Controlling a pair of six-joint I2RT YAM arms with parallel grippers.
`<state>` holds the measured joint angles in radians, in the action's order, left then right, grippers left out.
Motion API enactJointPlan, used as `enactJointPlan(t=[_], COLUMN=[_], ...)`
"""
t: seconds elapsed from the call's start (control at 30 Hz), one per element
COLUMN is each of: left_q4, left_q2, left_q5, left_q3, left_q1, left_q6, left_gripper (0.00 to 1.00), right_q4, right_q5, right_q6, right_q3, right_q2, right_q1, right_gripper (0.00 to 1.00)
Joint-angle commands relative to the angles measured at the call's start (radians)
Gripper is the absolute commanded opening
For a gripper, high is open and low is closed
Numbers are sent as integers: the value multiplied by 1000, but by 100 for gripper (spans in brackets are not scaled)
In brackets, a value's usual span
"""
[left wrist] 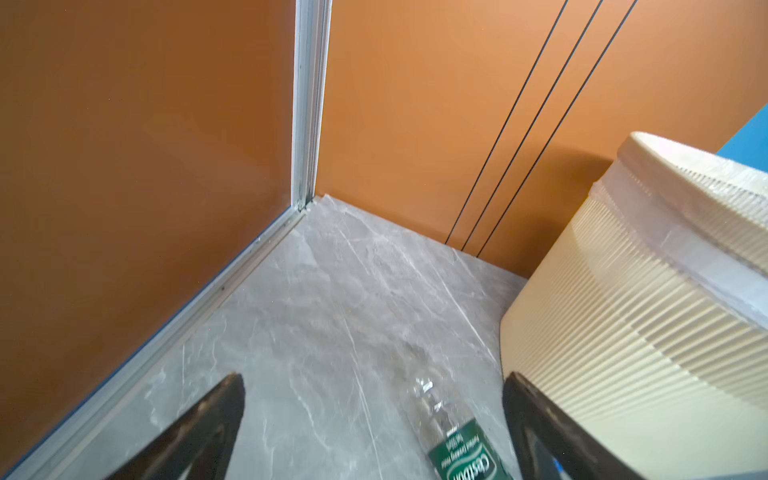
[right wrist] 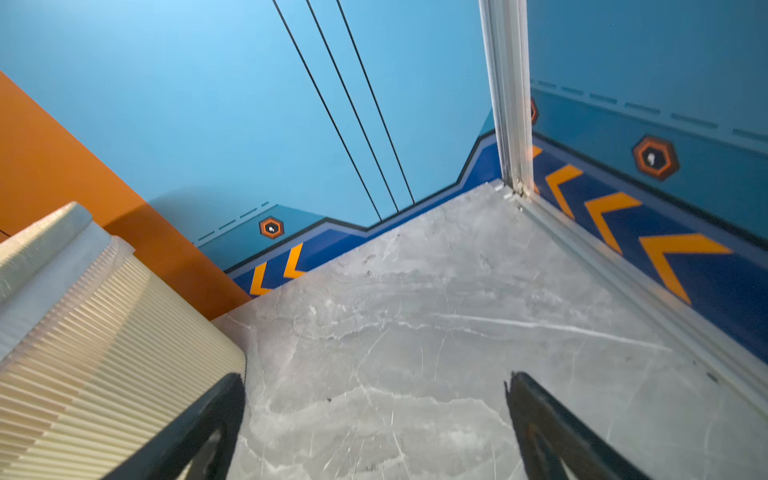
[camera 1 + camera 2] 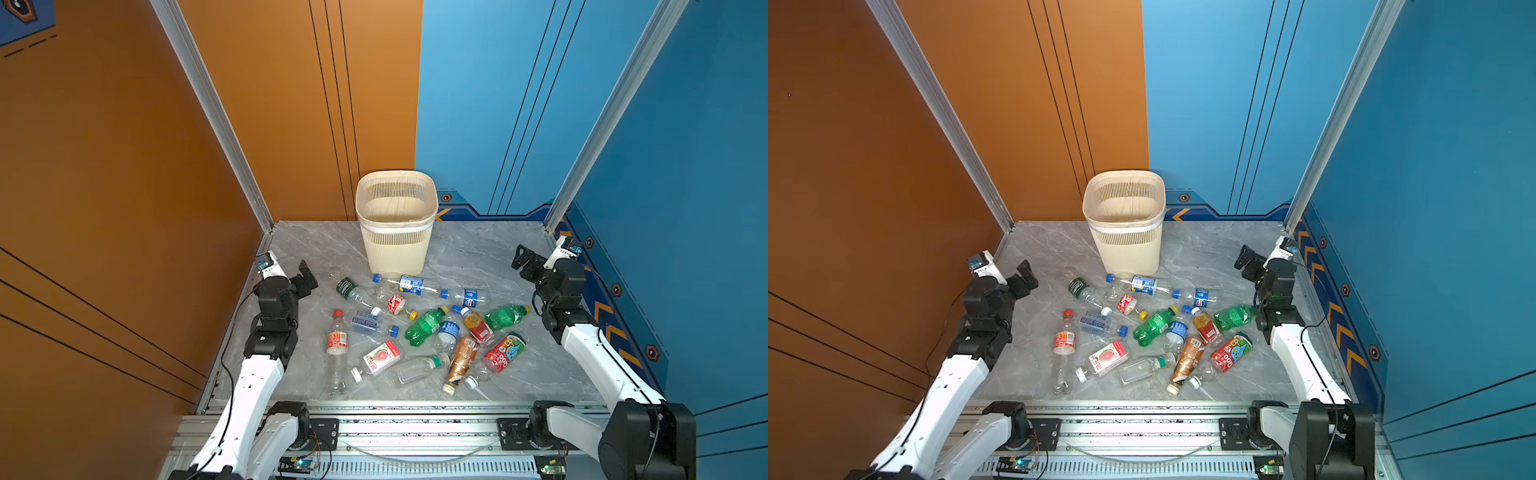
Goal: Put the plastic bottles in the bin
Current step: 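Lower the left gripper onto the clear Coca-Cola bottle while the right arm rises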
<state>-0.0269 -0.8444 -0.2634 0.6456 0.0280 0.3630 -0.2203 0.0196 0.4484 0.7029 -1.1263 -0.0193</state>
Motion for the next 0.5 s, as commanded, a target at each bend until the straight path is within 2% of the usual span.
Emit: enactJointPlan(t=[0.0, 0.07, 0.27, 0.37, 0.4, 0.47], left_q4=[-398, -519, -756, -808, -815, -821], left_q2=[10, 8, 38, 61, 65, 66], left_q5=[186, 198, 153, 136, 136, 130], left_q3=[26, 42, 42, 16, 4, -22], left_q1=[9, 49, 203, 262, 280, 321], left_q6=[114, 175, 319, 388, 406, 440], left_gripper=[96, 92, 88, 87, 83, 82], right_q4=[198, 221, 253, 251, 249, 237], right_q5=[21, 63, 48, 47, 45, 41], right_q6=[25, 33, 81, 84, 86, 87], right_q3=[-12, -32, -49, -42, -38, -35], right_q2=[82, 127, 158, 147, 143, 130], right_q1=[74, 99, 101, 100, 100, 101], right_gripper=[99, 99, 99, 99, 99, 99])
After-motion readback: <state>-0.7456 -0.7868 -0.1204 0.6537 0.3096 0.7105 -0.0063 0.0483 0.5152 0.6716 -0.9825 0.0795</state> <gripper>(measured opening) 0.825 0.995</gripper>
